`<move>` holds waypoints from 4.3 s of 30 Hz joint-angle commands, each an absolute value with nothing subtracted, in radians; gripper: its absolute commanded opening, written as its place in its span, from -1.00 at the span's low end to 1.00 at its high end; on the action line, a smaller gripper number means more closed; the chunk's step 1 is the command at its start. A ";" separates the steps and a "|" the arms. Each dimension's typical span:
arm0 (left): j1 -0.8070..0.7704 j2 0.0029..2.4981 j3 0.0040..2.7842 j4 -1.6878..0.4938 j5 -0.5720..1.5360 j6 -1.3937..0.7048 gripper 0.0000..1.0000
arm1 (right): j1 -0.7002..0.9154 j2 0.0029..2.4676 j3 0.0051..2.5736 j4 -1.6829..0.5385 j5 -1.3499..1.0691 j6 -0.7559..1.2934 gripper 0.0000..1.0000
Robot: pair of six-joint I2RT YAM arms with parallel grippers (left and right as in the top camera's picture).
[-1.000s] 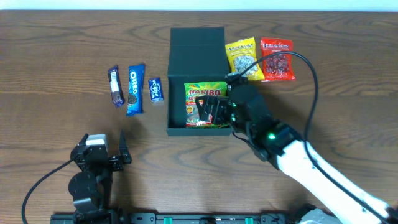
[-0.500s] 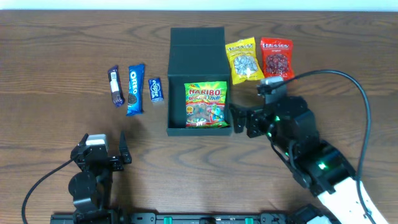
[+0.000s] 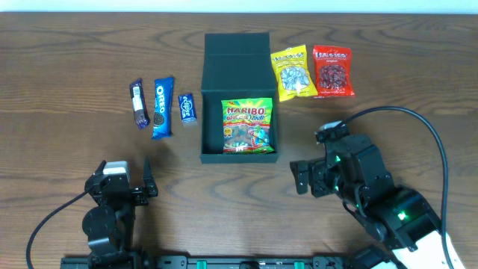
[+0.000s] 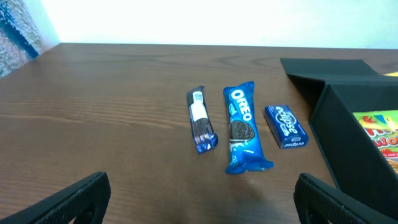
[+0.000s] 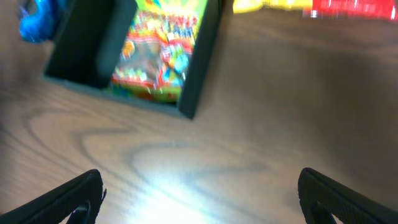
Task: Pack container
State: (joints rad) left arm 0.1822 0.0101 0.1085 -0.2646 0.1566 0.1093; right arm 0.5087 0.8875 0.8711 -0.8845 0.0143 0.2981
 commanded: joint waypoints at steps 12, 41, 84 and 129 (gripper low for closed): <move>0.180 0.005 0.086 -0.196 0.592 -0.304 0.91 | 0.500 0.883 0.888 -0.891 0.011 0.283 0.99; 0.001 1.370 0.959 -0.391 0.323 0.134 0.91 | 0.501 0.685 0.889 -1.101 0.026 0.283 0.99; 0.001 1.848 0.959 -0.074 0.198 0.097 -0.30 | 0.501 0.685 0.888 -1.119 0.026 0.283 0.98; -0.520 1.611 1.024 -0.342 -0.066 -0.479 -0.69 | 0.501 0.685 0.888 -1.119 0.026 0.283 0.99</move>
